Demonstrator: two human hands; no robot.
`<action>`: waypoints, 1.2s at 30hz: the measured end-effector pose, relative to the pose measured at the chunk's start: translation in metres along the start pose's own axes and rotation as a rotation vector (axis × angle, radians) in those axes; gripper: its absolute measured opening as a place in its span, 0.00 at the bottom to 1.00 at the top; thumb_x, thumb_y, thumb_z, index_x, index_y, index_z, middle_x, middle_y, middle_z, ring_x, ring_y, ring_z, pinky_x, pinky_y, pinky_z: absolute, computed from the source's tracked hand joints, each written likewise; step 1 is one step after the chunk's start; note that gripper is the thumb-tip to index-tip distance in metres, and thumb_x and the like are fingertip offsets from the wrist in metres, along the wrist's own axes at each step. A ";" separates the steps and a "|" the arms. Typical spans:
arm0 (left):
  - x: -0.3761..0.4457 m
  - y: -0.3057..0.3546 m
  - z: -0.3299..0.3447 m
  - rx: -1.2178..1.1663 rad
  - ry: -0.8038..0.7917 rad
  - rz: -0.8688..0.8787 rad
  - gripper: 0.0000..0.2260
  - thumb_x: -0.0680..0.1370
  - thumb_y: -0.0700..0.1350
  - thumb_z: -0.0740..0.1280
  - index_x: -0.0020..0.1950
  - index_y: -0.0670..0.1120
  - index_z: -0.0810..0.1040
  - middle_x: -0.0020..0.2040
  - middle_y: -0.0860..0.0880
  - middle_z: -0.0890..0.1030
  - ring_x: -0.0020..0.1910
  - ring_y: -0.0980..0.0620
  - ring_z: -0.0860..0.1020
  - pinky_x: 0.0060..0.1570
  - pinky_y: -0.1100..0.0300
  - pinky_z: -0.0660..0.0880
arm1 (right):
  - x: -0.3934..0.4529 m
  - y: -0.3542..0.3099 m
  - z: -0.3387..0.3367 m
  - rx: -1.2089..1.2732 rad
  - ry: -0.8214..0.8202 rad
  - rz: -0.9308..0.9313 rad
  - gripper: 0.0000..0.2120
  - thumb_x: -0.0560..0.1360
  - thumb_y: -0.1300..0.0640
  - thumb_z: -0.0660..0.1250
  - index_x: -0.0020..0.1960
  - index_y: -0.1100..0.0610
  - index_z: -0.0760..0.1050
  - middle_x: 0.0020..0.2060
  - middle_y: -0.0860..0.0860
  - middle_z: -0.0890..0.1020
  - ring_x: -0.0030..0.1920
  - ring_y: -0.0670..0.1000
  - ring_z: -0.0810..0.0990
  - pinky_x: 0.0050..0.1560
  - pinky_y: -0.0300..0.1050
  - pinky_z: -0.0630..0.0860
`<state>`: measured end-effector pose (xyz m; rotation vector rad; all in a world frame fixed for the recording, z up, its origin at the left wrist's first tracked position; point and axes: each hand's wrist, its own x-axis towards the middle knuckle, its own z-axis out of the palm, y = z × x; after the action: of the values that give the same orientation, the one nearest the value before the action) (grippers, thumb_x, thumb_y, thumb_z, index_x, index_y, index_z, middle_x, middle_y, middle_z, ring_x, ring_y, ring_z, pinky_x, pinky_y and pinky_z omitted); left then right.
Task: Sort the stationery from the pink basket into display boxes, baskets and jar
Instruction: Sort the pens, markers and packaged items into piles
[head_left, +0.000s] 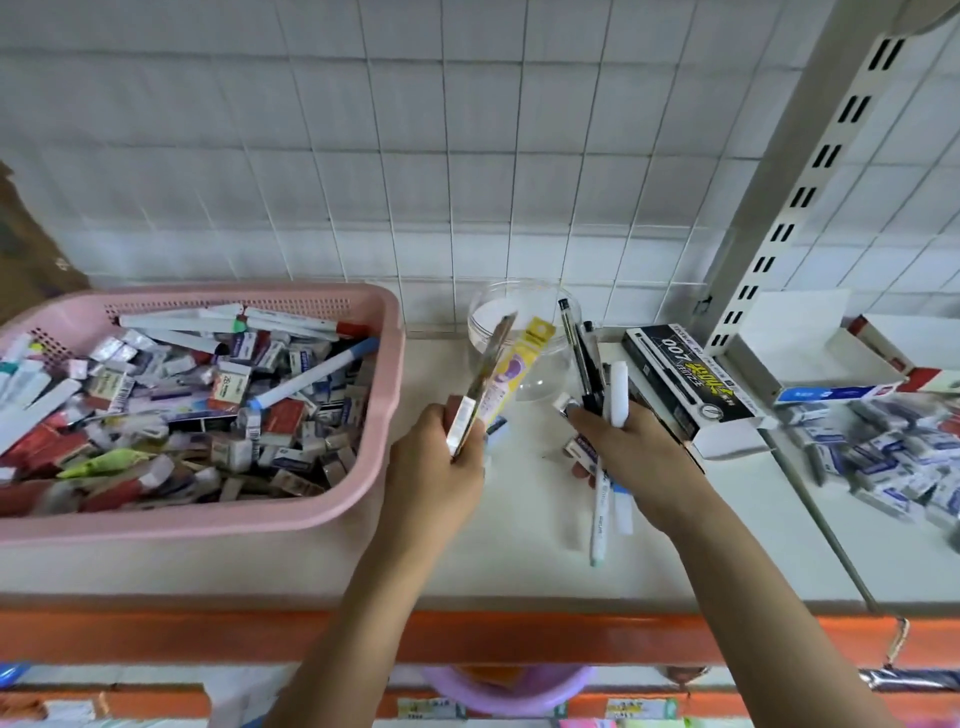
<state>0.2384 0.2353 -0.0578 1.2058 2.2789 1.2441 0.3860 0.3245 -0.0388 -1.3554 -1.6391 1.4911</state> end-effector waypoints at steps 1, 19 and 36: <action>-0.001 0.000 -0.002 -0.007 -0.008 0.011 0.10 0.79 0.49 0.62 0.49 0.45 0.78 0.39 0.51 0.81 0.37 0.50 0.77 0.31 0.65 0.64 | 0.000 -0.002 0.001 -0.015 -0.020 0.016 0.11 0.77 0.53 0.65 0.40 0.59 0.71 0.30 0.55 0.76 0.27 0.52 0.75 0.35 0.44 0.71; -0.010 0.073 0.068 -0.294 -0.208 0.011 0.07 0.78 0.48 0.64 0.50 0.47 0.68 0.34 0.54 0.73 0.29 0.54 0.70 0.31 0.61 0.64 | -0.026 0.016 -0.122 0.027 0.128 0.006 0.10 0.75 0.57 0.67 0.41 0.64 0.79 0.27 0.50 0.81 0.24 0.50 0.73 0.25 0.37 0.68; -0.099 0.182 0.219 -0.097 -0.129 0.215 0.09 0.73 0.46 0.71 0.52 0.47 0.80 0.40 0.48 0.82 0.35 0.45 0.81 0.35 0.54 0.78 | -0.052 0.089 -0.314 -0.133 0.171 0.019 0.11 0.74 0.56 0.69 0.38 0.63 0.75 0.26 0.55 0.75 0.26 0.52 0.74 0.29 0.42 0.73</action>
<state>0.5231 0.3326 -0.0564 1.4802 2.0164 1.2920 0.7095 0.3932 -0.0336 -1.5288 -1.6448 1.2571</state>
